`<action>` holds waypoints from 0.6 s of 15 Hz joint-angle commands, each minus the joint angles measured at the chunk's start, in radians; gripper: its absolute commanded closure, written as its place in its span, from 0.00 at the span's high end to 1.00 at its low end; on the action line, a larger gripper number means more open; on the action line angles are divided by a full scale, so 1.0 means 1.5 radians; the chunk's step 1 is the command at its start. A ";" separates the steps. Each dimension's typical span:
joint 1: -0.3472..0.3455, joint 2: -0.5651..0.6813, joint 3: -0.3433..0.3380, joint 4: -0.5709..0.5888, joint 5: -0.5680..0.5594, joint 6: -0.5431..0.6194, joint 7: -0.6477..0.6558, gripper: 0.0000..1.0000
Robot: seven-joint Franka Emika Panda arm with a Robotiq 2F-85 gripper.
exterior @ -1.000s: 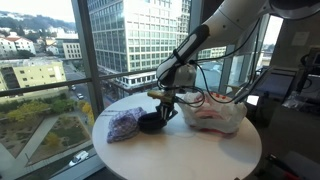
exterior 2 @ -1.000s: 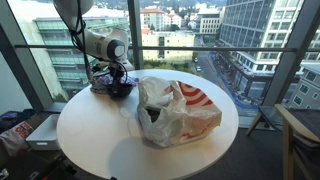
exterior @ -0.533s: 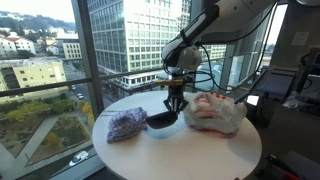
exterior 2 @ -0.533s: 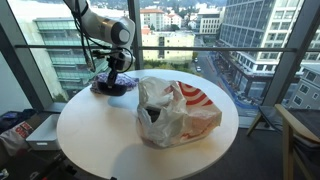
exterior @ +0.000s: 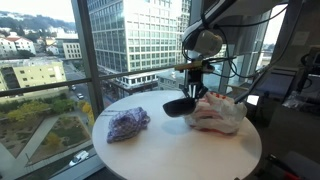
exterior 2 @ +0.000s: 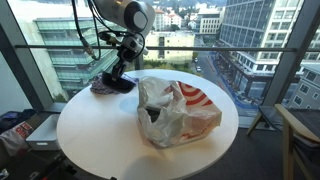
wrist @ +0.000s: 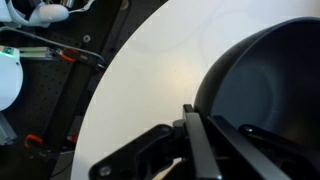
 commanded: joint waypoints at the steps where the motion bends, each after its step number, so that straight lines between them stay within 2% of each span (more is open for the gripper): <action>1: -0.028 -0.055 -0.035 -0.064 0.015 -0.029 0.025 0.06; 9: -0.086 -0.111 -0.095 -0.133 0.013 -0.022 0.032 0.05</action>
